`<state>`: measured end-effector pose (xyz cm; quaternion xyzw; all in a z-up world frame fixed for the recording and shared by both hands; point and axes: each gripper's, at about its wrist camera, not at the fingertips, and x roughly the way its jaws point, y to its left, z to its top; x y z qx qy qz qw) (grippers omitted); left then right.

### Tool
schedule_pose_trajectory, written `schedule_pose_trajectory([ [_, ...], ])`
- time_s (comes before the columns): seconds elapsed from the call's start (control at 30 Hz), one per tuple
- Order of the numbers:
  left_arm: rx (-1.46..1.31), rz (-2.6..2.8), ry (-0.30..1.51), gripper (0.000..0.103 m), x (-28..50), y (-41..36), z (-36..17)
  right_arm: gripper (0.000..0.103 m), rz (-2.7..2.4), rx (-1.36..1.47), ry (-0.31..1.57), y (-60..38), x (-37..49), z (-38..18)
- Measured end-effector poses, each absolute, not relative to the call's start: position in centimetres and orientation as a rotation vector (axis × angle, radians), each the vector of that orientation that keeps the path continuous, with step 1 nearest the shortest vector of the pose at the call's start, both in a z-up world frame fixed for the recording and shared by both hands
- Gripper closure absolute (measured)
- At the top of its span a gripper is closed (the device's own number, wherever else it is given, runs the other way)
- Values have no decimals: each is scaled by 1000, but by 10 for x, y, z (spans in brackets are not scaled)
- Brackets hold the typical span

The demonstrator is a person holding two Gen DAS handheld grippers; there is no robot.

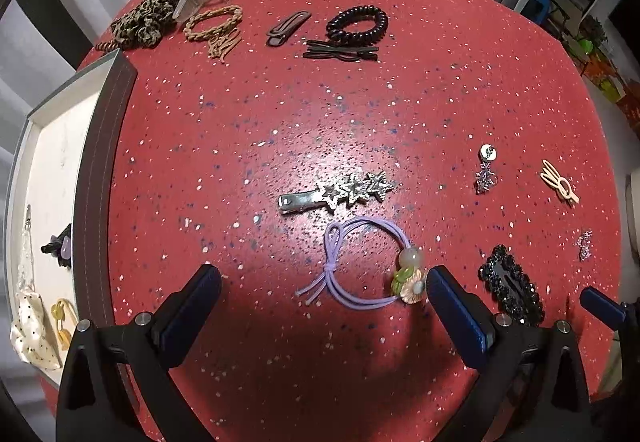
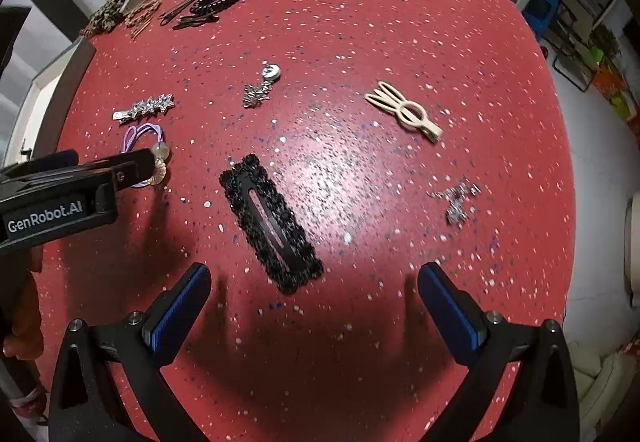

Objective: Organize jewelry
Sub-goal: 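Move both open tools back over the remaining jewelry, then grasp the lilac beaded hair tie with the left tool while the right tool grasps the black beaded clip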

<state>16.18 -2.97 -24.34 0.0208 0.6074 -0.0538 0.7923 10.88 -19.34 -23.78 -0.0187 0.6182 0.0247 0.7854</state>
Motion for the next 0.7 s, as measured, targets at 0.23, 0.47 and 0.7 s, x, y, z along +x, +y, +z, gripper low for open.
schedule_pose_trajectory([
  [0.23,55,-109,1312,0,169,-47,-256,0,76,-86,1316,-181,118,-247],
  [0.47,68,-127,1293,7,165,-47,-258,2,80,-103,1317,-174,128,-258],
  [0.7,81,-157,1278,17,163,-53,-251,8,94,-101,1306,-170,135,-260],
])
